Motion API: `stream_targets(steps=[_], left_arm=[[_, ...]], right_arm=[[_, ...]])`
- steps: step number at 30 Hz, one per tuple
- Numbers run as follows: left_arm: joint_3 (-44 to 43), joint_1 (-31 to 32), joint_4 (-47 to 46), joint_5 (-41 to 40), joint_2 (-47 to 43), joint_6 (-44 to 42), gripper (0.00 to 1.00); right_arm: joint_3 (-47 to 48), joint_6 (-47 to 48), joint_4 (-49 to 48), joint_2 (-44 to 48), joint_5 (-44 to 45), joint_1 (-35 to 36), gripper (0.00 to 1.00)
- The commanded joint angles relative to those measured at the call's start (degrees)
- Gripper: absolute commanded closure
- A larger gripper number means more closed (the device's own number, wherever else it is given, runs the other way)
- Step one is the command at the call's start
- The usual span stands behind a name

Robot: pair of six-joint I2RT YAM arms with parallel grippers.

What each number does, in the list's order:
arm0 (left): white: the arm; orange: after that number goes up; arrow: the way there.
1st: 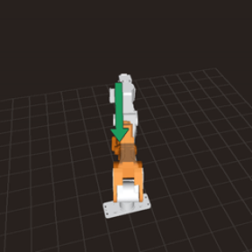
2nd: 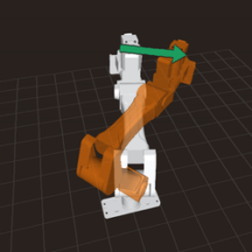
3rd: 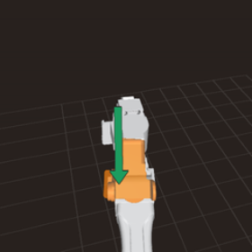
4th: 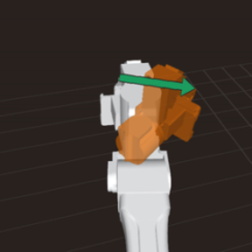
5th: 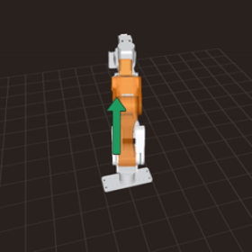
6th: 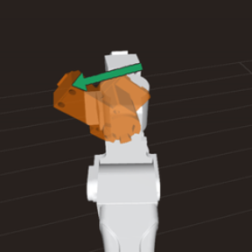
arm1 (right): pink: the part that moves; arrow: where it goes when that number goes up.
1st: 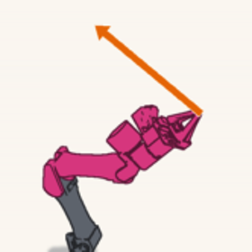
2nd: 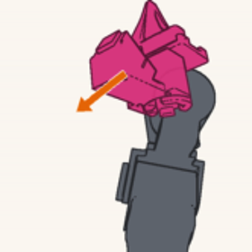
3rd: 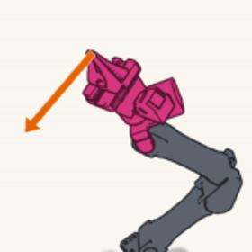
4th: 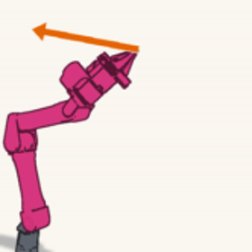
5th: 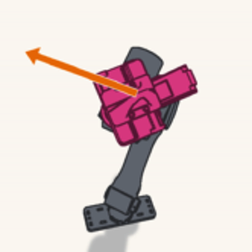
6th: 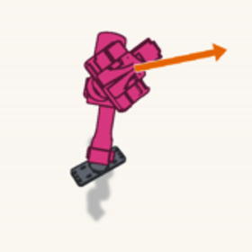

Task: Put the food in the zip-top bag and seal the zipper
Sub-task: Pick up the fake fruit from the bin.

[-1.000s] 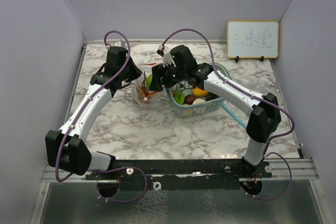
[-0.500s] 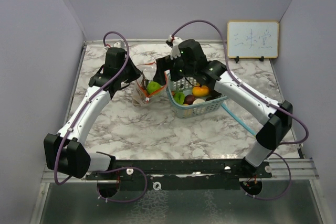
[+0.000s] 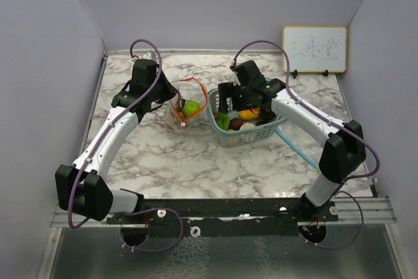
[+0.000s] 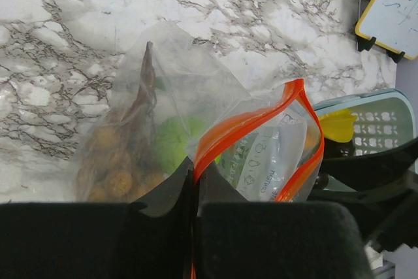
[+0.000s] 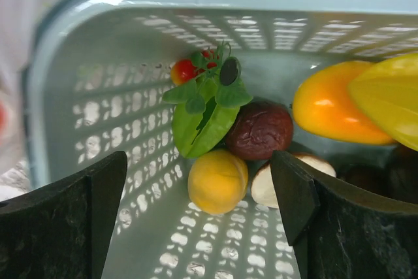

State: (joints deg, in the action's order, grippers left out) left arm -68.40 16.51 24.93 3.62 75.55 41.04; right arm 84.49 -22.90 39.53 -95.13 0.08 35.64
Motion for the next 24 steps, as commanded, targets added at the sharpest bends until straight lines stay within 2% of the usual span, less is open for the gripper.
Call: stream_targets(steps=[1, 5, 8, 15, 17, 20, 21, 24], left_arm=[[-1.3, 0.1, -1.3, 1.4, 1.2, -0.3, 1.00], [-1.7, 0.1, -1.3, 1.5, 1.9, -0.8, 1.00], [-1.7, 0.1, -1.6, 1.8, 2.3, -1.1, 1.00], [-1.4, 0.1, -1.8, 2.5, 2.0, -1.4, 1.00], [-1.4, 0.1, -1.5, 2.6, 1.8, -1.7, 1.00], [-1.7, 0.2, -1.1, 2.7, 1.7, -1.9, 1.00], [-1.8, 0.1, -1.0, 2.6, 1.8, -2.0, 1.00], [-2.2, 0.2, -1.0, 2.3, 1.8, -2.2, 1.00]], right_arm=[[-0.8, -1.4, -4.4, -5.0, -3.3, 0.3, 0.10], [-0.9, -4.6, -7.8, -9.4, -3.5, 0.0, 0.16], [-3.3, -6.7, -15.3, -11.3, -2.8, 0.0, 0.18], [-4.9, -9.6, -18.9, -15.7, 2.3, 0.0, 0.35], [-7.5, -9.9, -22.4, -15.7, 3.0, 0.0, 0.48], [-8.8, -10.3, -23.2, -15.2, 3.6, 0.0, 0.88], [-8.8, -10.1, -22.4, -14.6, 4.4, 0.0, 0.93], [-8.8, -8.3, -20.4, -10.1, 7.1, 0.0, 0.98]])
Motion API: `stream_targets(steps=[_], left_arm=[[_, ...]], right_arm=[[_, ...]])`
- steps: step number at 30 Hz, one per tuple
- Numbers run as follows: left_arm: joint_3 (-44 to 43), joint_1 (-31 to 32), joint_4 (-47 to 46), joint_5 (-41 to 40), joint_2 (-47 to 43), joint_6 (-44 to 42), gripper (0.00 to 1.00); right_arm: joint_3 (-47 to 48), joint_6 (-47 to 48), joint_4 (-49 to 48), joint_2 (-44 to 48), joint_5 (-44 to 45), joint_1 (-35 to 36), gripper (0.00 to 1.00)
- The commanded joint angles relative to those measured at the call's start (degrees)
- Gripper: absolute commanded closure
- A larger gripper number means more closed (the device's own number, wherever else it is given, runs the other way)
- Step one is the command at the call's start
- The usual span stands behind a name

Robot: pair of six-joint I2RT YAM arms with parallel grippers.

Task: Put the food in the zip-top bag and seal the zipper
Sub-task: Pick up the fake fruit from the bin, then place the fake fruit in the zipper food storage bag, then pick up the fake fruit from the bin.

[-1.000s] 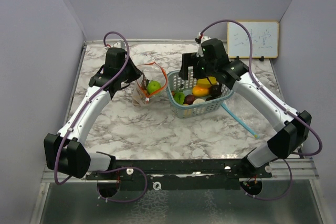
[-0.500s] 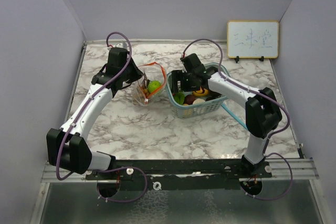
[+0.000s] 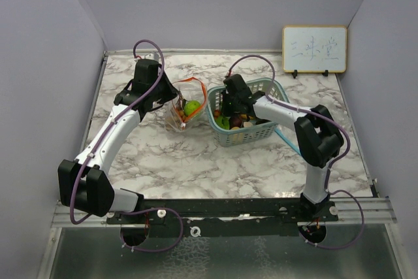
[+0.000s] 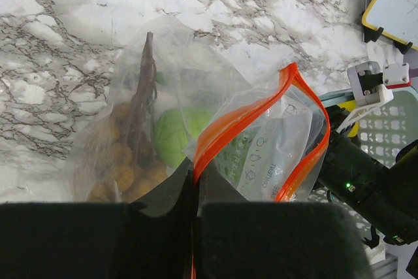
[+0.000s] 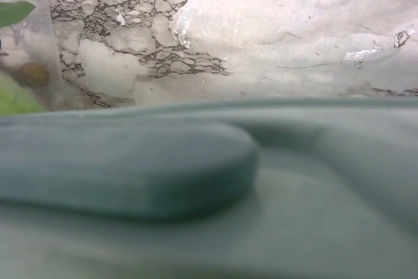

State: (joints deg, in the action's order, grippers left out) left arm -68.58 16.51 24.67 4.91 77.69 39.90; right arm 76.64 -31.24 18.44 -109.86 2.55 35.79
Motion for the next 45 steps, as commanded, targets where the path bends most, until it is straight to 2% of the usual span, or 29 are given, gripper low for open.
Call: stream_targets(steps=[1, 5, 8, 12, 15, 19, 26, 28, 32, 35, 38, 40, 45], left_arm=[[-2.1, 0.2, -0.8, 1.0, -0.3, -1.1, 1.00], [-2.2, 0.1, -0.8, 0.9, -0.1, -1.1, 1.00], [-2.0, 0.1, -1.0, 1.1, -0.1, -0.8, 1.00], [-1.6, 0.2, -1.5, 1.3, -0.1, -0.5, 1.00], [-1.6, 0.2, -1.4, 1.5, 0.1, -0.6, 1.00], [-1.8, 0.2, -1.3, 1.8, 0.1, -0.5, 1.00], [-1.9, 0.2, -0.9, 1.9, -0.7, -0.8, 1.00], [-1.7, 0.2, -0.9, 2.1, -0.8, -0.8, 1.00], [-1.5, 0.2, -1.0, 2.3, -1.0, -0.8, 1.00], [-1.5, 0.2, -0.9, 2.3, -1.1, -1.1, 1.00], [-1.3, 0.2, -0.9, 2.2, -1.2, -1.1, 1.00], [-1.1, 0.1, -1.0, 2.2, -1.3, -1.0, 1.00], [-0.8, 0.2, -1.1, 2.4, -1.3, -0.7, 1.00]], right_arm=[[-0.6, 1.0, 1.3, 6.7, 5.1, -0.1, 0.98], [2.4, 4.7, 4.6, 14.8, 3.9, -0.1, 0.98], [5.4, 7.2, 6.7, 18.2, -0.3, -0.2, 0.98], [8.7, 11.2, 6.0, 20.0, -12.0, 0.1, 0.98], [11.0, 13.1, 4.4, 19.6, -19.3, 1.3, 0.98], [13.6, 14.7, 3.2, 17.3, -23.1, 4.7, 0.98], [15.7, 14.1, 7.4, 11.5, -21.8, 7.1, 0.96], [18.1, 14.6, 10.4, 9.3, -20.1, 7.2, 0.83], [20.5, 15.0, 12.5, 8.8, -15.4, 7.2, 0.46], [20.9, 15.5, 13.0, 10.9, -12.1, 7.3, 0.27], [21.6, 16.3, 15.8, 12.9, -8.5, 7.2, 0.17], [21.1, 15.2, 18.4, 14.3, -3.0, 7.1, 0.12], [17.2, 9.6, 26.7, 15.2, 2.8, 2.0, 0.14]])
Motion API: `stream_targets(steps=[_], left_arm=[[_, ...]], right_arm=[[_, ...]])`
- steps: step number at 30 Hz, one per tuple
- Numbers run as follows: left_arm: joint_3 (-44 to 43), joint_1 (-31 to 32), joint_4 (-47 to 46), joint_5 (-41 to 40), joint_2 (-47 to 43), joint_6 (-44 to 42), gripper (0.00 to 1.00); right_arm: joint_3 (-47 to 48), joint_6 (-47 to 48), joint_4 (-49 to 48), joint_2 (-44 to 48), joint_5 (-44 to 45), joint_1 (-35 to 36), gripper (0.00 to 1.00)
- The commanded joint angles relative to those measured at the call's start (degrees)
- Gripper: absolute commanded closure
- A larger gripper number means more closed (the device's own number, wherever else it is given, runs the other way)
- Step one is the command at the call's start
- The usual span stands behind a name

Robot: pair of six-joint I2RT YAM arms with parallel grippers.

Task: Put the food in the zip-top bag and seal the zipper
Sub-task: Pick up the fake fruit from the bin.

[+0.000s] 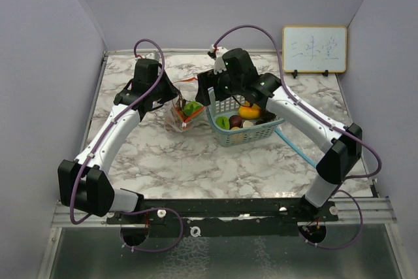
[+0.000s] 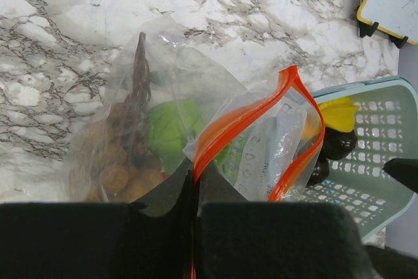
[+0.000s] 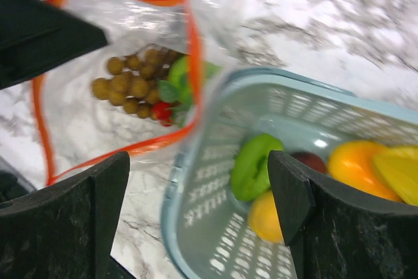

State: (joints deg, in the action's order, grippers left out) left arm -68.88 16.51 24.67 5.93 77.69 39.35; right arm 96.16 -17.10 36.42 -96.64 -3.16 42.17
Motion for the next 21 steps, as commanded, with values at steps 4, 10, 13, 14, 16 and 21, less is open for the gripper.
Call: stream_targets(steps=[4, 10, 13, 14, 16, 21], left_arm=[[-1.0, 0.2, -1.1, 1.7, -0.9, -0.1, 1.00], [-2.1, 0.1, -1.4, 1.8, 0.2, -0.5, 1.00], [-2.2, 0.2, -1.5, 1.5, 0.4, -1.0, 1.00], [-2.1, 0.1, -1.6, 1.5, 0.6, -1.1, 1.00], [-2.0, 0.1, -1.7, 1.6, 0.9, -1.1, 1.00], [-1.6, 0.2, -2.3, 1.5, 1.1, -1.4, 1.00]], right_arm=[[-5.8, -5.4, 11.6, 2.3, 9.5, -6.7, 0.18], [-6.6, -4.9, 19.8, -1.6, 6.2, -6.8, 0.19], [-8.4, -4.9, 21.5, -2.8, 4.0, -6.8, 0.19], [-8.6, -5.1, 22.2, -3.5, 3.8, -6.8, 0.19], [-8.3, -5.8, 24.0, -5.0, 3.8, -6.8, 0.20], [-8.2, -7.8, 25.4, -9.6, 5.1, -6.8, 0.21]])
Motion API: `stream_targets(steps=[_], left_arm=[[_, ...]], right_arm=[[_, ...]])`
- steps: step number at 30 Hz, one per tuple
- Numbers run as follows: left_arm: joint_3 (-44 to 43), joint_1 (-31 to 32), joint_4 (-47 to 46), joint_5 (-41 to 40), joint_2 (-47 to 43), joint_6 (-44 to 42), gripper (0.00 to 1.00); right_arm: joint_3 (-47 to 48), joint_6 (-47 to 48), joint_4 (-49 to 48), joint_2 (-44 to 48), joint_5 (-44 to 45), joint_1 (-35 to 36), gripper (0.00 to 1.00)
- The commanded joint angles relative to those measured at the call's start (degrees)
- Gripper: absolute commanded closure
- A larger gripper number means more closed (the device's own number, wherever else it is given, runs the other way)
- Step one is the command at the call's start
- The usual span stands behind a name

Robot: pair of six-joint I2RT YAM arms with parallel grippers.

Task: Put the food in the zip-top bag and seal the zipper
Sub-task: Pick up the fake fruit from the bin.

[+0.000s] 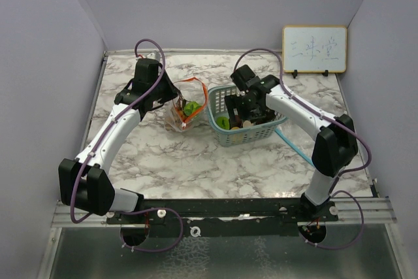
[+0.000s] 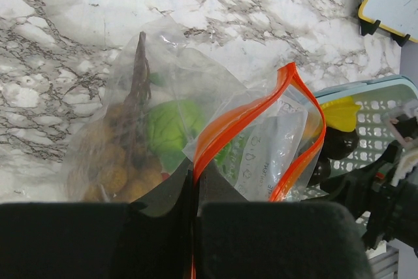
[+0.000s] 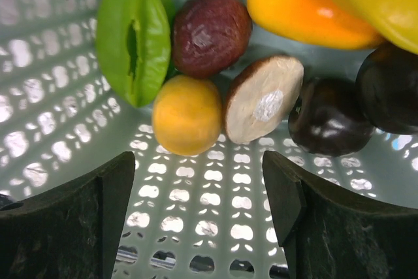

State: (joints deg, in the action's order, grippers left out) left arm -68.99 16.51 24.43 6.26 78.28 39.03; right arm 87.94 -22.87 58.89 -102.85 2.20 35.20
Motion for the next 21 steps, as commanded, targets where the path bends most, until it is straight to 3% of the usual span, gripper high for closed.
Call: stream_targets(steps=[1, 5, 11, 14, 15, 17, 21], left_arm=[[-1.6, 0.1, -2.0, 1.2, 0.7, -1.2, 1.00], [-1.9, 0.2, -1.9, 1.2, 1.0, -1.6, 1.00], [-2.5, 0.0, -1.2, 0.8, 1.0, -2.2, 1.00], [-2.8, 0.0, -1.0, 0.7, 1.2, -2.4, 1.00], [-3.0, -0.1, -1.0, 0.8, 1.4, -2.4, 1.00], [-3.2, -0.1, -1.0, 0.8, 1.8, -2.3, 1.00], [-3.9, -0.2, -1.2, 1.1, 2.4, -2.2, 1.00]], right_arm=[[-0.4, -2.4, 2.5, -4.5, 0.4, 0.1, 0.21], [-2.0, -4.5, -0.6, -7.5, 4.0, -0.4, 0.22], [-4.6, -5.2, -3.9, -9.6, 6.8, -1.1, 0.38], [-5.9, -4.7, -4.7, -8.9, 7.7, -1.1, 0.76], [-5.7, -4.5, -4.7, -8.5, 8.0, -1.1, 0.84], [-4.0, -4.0, -3.8, -7.3, 8.6, -1.1, 0.91], [5.2, -1.4, 0.3, -5.2, 7.7, -1.1, 0.96]])
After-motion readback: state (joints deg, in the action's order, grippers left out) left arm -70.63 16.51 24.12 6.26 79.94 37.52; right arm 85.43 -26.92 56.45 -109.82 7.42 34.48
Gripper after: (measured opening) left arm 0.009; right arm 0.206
